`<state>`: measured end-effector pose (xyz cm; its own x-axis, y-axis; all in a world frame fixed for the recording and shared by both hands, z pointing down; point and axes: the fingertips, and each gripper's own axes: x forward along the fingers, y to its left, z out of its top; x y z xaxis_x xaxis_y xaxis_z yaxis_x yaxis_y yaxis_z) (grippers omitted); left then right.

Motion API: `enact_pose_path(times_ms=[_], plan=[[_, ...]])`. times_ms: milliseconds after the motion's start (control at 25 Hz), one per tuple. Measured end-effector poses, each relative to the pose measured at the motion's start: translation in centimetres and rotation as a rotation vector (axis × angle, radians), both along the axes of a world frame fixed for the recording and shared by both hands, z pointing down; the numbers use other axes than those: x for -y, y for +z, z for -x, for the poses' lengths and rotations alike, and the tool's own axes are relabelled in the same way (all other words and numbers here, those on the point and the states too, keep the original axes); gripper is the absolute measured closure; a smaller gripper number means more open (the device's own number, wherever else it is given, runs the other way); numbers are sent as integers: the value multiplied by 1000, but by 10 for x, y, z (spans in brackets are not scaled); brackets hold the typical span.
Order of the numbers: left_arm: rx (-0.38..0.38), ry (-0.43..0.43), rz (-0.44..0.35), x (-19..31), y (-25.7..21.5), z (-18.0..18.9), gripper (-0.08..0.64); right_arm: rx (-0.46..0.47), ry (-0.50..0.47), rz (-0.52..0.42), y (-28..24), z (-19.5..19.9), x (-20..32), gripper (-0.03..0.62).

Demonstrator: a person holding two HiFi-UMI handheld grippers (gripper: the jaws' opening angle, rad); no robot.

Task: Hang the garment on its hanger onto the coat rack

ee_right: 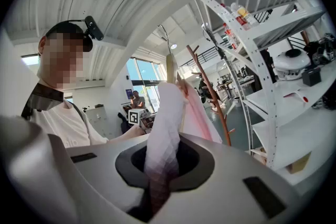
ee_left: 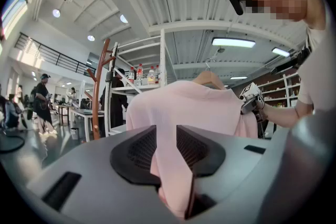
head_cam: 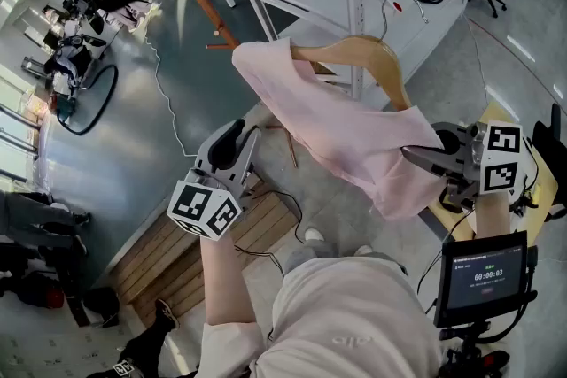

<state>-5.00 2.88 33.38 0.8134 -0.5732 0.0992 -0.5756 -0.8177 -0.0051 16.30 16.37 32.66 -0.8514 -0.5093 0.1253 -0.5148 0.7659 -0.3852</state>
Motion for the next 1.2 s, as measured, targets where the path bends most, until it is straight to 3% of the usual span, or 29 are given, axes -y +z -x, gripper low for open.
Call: enact_pose_path(times_ms=[240, 360, 520, 680, 760, 840, 1040, 1080, 1120, 1200], plan=[[274, -17, -199, 68, -26, 54, 443, -38, -125, 21, 22, 46, 61, 566], [399, 3, -255, 100, -29, 81, 443, -48, -216, 32, 38, 80, 102, 566], [597, 86, -273, 127, -35, 116, 431, -92, -333, 30, 42, 133, 136, 566], [952, 200, -238, 150, -3, 162, 431, -130, -470, -1, 54, 181, 173, 566], [1056, 247, -181, 166, 13, 181, 431, -142, -527, -16, 66, 200, 200, 566], [1092, 298, -118, 175, 22, 194, 431, -155, -576, -32, 71, 213, 218, 566], [1038, 494, 54, 141, 25, 196, 433, -183, -714, -94, 47, 245, 214, 566], [1045, 501, 89, 138, 29, 196, 444, -186, -730, -100, 42, 248, 216, 566], [1052, 493, 125, 140, 32, 196, 532, -191, -740, -106, 40, 248, 223, 566], [1044, 466, 177, 155, 38, 186, 549, -212, -762, -122, 44, 238, 245, 566]])
